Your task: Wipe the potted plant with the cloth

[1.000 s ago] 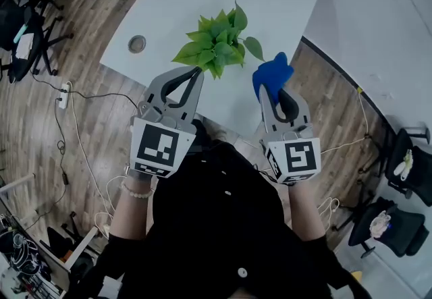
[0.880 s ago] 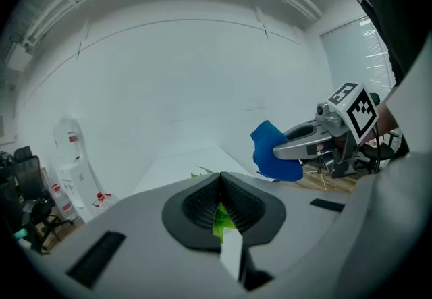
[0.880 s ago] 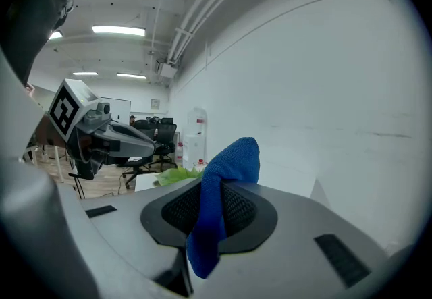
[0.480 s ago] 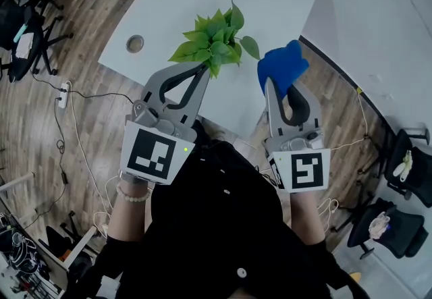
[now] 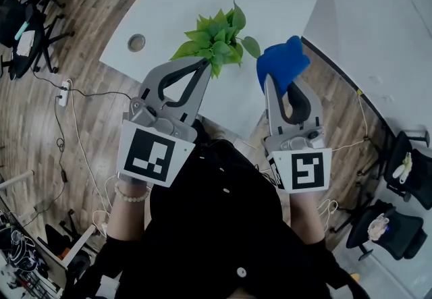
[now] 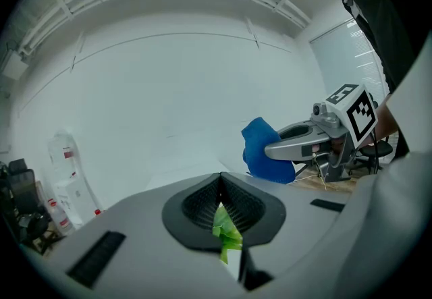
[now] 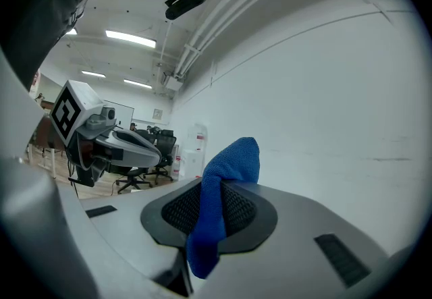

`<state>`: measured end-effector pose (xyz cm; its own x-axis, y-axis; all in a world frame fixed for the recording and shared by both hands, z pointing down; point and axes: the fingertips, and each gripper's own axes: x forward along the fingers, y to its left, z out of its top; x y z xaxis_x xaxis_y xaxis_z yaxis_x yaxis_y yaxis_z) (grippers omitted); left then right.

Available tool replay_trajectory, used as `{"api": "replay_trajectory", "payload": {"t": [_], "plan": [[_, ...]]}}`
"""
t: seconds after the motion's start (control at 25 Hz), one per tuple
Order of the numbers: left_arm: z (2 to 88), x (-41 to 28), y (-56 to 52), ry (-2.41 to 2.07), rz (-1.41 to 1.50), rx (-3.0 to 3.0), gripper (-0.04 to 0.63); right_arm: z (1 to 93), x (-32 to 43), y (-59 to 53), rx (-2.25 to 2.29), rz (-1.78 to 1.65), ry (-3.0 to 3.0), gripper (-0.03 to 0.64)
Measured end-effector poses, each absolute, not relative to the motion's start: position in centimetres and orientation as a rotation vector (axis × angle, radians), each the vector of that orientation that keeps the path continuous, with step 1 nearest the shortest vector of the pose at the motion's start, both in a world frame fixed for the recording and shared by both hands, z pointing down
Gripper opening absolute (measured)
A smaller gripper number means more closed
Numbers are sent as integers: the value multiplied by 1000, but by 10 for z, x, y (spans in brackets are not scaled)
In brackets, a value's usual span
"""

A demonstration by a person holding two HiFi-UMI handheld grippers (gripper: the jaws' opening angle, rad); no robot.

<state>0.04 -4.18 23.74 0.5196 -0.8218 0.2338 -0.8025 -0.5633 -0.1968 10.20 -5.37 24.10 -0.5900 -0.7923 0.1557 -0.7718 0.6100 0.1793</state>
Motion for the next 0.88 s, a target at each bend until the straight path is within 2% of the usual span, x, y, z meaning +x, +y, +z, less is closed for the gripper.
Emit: {"api": "replay_trajectory", "payload": {"t": [0.88], "plan": [[238,-5,-46,1437,-462,-2686,14,251,87,-52,1205,-121,-2602,84]]}}
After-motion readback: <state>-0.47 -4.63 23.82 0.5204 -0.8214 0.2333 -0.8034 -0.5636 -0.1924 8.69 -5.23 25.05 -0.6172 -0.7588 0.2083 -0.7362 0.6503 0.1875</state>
